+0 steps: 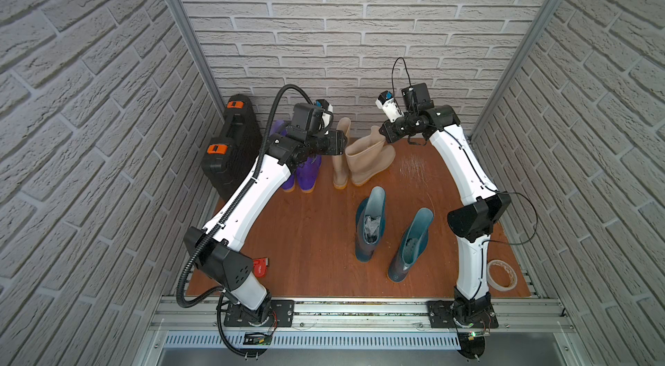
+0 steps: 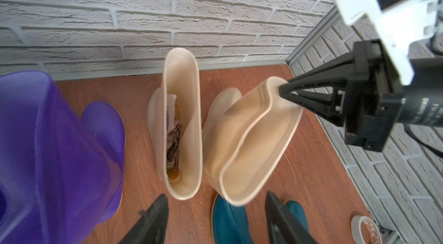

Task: Match and arrange rain boots in pairs
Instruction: Pair a pair of rain boots at the center of the board.

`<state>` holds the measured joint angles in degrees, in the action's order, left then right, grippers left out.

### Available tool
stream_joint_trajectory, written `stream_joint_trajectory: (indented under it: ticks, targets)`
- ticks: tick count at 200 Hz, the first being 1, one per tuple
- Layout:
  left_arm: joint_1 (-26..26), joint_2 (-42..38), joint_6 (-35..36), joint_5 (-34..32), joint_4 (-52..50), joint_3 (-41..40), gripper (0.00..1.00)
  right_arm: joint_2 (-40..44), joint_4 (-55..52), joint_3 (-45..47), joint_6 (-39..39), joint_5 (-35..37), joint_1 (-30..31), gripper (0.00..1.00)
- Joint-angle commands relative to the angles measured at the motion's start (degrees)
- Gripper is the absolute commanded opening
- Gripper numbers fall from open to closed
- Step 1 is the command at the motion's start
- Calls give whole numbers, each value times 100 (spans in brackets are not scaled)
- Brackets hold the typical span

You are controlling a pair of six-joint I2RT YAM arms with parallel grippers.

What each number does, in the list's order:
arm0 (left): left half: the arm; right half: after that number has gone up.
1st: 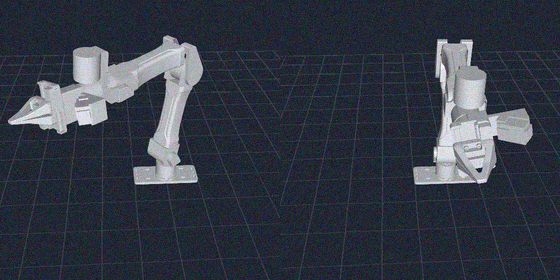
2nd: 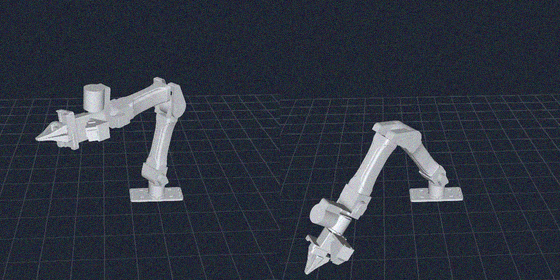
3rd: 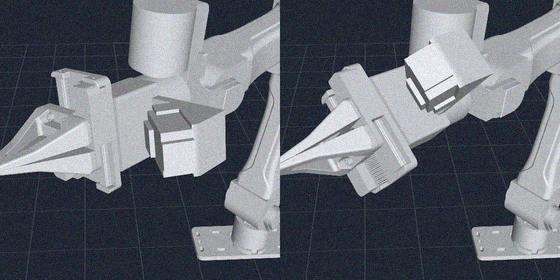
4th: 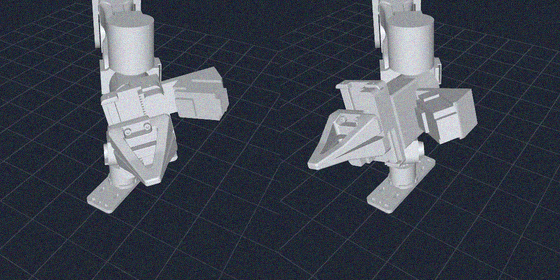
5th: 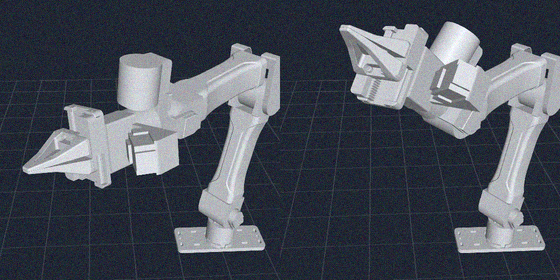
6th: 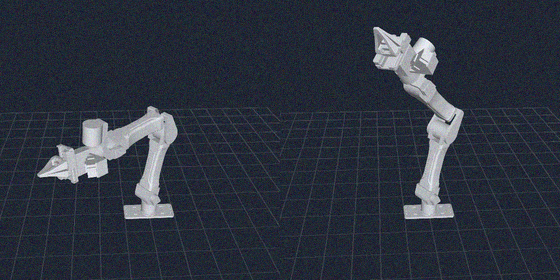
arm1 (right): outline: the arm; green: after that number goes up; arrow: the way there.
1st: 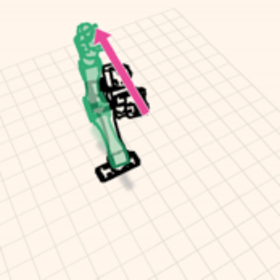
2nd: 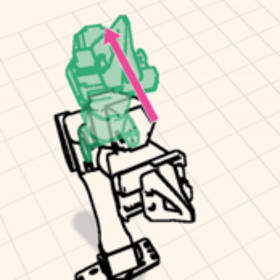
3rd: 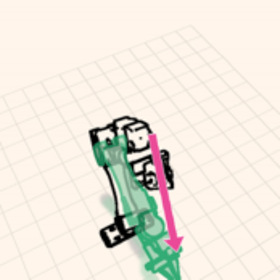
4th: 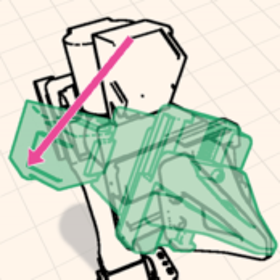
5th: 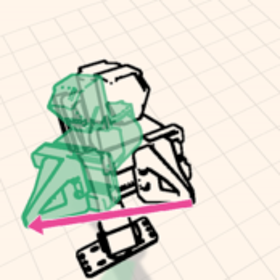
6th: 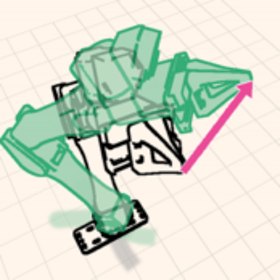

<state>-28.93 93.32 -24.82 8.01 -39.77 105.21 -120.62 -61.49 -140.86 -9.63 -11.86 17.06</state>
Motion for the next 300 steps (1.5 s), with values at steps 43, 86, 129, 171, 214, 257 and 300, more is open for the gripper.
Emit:
stream_joint_trajectory:
  ticks: [43,86,129,171,214,257,300]
  targets:
    - [-38,1184,826,1450,-100,1269,62,175,720,-285,189,-424,-1,6]
    - [-332,1607,941,1546,-356,1704,62,118,830,-284,570,-364,-1,6]
    - [-475,1696,735,1549,-295,1717,63,215,1146,55,1029,-366,8,6]
    - [-557,1774,669,1325,-393,1861,66,345,1531,449,1301,-628,52,6]
    - [-580,2336,704,626,-1125,2533,63,560,1924,719,1651,-931,62,6]
    - [-676,2636,829,237,-1437,2855,63,625,2026,744,1776,-1042,61,6]
    - [-745,2780,897,125,-1563,2946,55,466,1908,511,1728,-941,47,6]
